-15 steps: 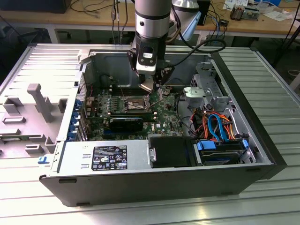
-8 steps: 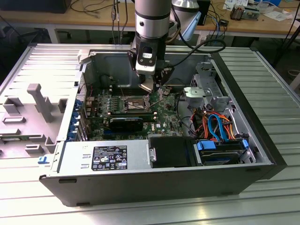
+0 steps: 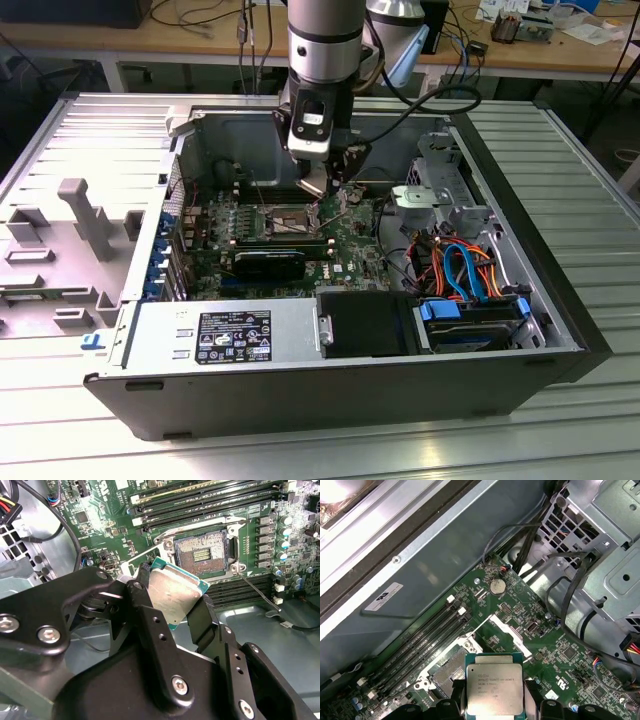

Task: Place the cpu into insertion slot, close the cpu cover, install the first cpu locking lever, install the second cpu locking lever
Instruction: 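Place the cpu into insertion slot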

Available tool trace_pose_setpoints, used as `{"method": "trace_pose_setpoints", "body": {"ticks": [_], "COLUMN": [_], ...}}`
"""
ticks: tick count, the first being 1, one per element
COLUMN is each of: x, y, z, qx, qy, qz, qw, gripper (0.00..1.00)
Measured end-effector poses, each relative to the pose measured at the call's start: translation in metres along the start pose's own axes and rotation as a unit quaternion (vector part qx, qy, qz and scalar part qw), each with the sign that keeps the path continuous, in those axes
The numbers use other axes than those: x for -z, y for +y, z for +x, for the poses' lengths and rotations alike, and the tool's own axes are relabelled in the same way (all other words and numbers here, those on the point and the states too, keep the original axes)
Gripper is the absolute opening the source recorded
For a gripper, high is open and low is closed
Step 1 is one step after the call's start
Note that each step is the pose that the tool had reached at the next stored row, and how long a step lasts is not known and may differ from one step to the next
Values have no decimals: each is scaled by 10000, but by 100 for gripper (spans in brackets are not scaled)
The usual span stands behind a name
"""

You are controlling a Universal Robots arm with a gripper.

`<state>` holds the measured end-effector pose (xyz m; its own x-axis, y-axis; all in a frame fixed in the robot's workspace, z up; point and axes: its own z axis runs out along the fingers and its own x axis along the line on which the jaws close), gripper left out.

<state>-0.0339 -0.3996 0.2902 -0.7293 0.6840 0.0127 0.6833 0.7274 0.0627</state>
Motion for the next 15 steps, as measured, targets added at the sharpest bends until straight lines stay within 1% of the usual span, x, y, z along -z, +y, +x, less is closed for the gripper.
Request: {"method": "trace_pose_setpoints", "body": {"ticks": [15], "x": [-13], "y": [-1], "z": [0], "qx": [-153], "qy": [-10], "qz": [-1], "qw": [9999], "gripper": [55]}}
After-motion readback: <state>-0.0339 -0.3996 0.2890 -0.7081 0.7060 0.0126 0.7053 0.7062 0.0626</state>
